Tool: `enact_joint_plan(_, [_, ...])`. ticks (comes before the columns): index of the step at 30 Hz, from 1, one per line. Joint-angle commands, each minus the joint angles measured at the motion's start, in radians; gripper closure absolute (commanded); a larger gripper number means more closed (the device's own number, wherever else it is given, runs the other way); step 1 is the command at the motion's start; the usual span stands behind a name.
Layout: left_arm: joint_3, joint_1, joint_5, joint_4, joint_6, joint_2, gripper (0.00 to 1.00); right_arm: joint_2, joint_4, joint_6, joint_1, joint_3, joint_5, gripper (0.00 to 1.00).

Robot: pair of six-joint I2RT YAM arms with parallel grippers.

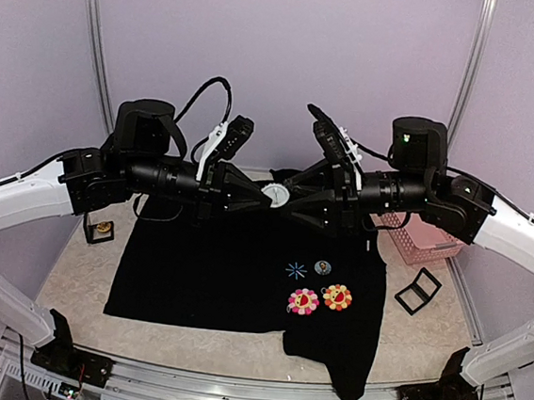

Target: Pin the brooch onto the clothing

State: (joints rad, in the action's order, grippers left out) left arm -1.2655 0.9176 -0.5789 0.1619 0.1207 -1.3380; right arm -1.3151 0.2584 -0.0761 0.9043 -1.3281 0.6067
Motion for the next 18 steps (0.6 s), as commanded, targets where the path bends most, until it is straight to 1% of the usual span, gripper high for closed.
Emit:
enact_joint_plan(1, [0.019,0.002,0.013,-0.053,0.004,0.046,1.00,0.051,-0.084,0.030,0.007,0.065,-0.021,0.37])
enact_joint_plan(4, [0.018,0.005,0.011,-0.039,0.013,0.045,1.00,0.057,-0.149,0.066,0.009,0.098,-0.024,0.35])
enact_joint_plan(8, [0.019,0.013,0.023,-0.021,0.032,0.042,1.00,0.053,-0.246,0.130,0.008,0.125,-0.026,0.39])
enact_joint_plan(11, [0.020,0.016,0.021,-0.021,0.038,0.043,1.00,0.048,-0.257,0.143,0.009,0.131,-0.010,0.44])
enact_joint_plan(14, [0.020,0.022,0.023,-0.019,0.047,0.045,1.00,0.034,-0.253,0.148,0.008,0.112,-0.004,0.52])
enact_joint_plan(18, [0.021,0.027,0.012,-0.021,0.052,0.045,1.00,0.016,-0.221,0.144,0.008,0.094,-0.025,0.60])
